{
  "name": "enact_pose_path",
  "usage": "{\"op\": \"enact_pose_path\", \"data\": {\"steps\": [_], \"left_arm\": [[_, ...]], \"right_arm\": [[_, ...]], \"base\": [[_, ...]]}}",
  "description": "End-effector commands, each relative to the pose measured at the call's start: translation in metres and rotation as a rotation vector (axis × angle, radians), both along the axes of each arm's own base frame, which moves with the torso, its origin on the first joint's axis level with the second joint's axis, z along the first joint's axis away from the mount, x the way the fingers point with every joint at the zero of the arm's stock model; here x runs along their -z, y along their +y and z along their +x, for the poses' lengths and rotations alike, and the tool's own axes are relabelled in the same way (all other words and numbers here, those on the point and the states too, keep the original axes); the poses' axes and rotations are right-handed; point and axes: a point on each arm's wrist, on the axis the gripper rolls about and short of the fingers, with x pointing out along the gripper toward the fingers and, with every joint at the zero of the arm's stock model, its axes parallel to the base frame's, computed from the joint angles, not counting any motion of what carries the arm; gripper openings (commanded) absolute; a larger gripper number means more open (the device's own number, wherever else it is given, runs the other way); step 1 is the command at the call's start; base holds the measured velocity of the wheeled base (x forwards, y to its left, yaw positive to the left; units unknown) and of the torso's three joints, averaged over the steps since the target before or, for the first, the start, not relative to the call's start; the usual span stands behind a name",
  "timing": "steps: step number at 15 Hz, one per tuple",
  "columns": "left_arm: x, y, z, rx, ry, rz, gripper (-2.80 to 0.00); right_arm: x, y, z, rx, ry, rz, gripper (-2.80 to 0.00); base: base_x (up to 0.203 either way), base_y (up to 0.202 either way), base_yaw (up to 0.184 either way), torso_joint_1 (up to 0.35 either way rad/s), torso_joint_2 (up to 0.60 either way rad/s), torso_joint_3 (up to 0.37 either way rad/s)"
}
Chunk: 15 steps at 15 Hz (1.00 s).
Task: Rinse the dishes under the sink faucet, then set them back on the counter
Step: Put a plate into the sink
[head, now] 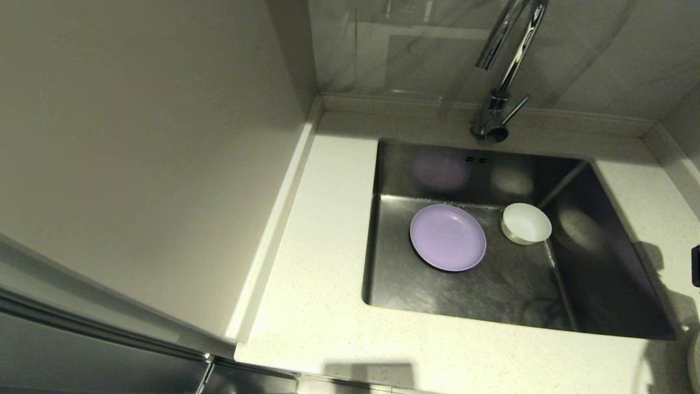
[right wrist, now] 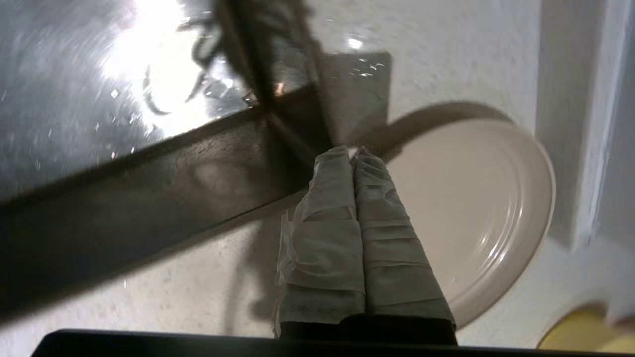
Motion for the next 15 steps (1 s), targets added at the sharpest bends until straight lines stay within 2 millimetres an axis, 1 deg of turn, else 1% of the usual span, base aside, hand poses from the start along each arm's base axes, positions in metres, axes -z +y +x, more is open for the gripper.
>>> {"op": "enact_pose_path", "data": {"steps": [1,3,4,6,8,9,11,13,15], "left_arm": [[0.000,0.000,0.000,0.000,-0.002,-0.001,-2.80],[0.000,0.000,0.000,0.000,-0.002,-0.001,-2.80],[0.000,0.000,0.000,0.000,-0.002,-0.001,-2.80],[0.000,0.000,0.000,0.000,-0.002,-0.001,-2.80],[0.000,0.000,0.000,0.000,-0.002,-0.001,-2.80],[0.000,0.000,0.000,0.000,-0.002,-0.001,-2.80],[0.000,0.000,0.000,0.000,-0.002,-0.001,-2.80],[0.000,0.000,0.000,0.000,-0.002,-0.001,-2.80],[0.000,0.000,0.000,0.000,-0.002,-0.001,-2.80]], "right_arm": [[0.006,-0.004,0.009,0.077,0.003,0.031,-2.80],[0.009,-0.004,0.008,0.155,-0.018,0.061,-2.80],[0.012,-0.003,0.004,0.186,-0.002,0.071,-2.80],[0.019,-0.002,-0.002,0.217,0.023,0.089,-2.80],[0.025,-0.002,-0.007,0.245,0.051,0.069,-2.80],[0.028,-0.002,-0.009,0.250,0.062,0.067,0.00],[0.030,-0.001,-0.016,0.255,0.067,0.068,0.00],[0.038,0.000,-0.021,0.256,0.097,0.075,0.00],[0.041,0.002,-0.024,0.257,0.107,0.087,0.00]], "base": [[0.000,0.000,0.000,0.000,0.00,0.000],[0.000,0.000,0.000,0.000,0.00,0.000],[0.000,0.000,0.000,0.000,0.00,0.000],[0.000,0.000,0.000,0.000,0.00,0.000],[0.000,0.000,0.000,0.000,0.00,0.000],[0.000,0.000,0.000,0.000,0.00,0.000],[0.000,0.000,0.000,0.000,0.00,0.000],[0.000,0.000,0.000,0.000,0.00,0.000],[0.000,0.000,0.000,0.000,0.00,0.000]]}}
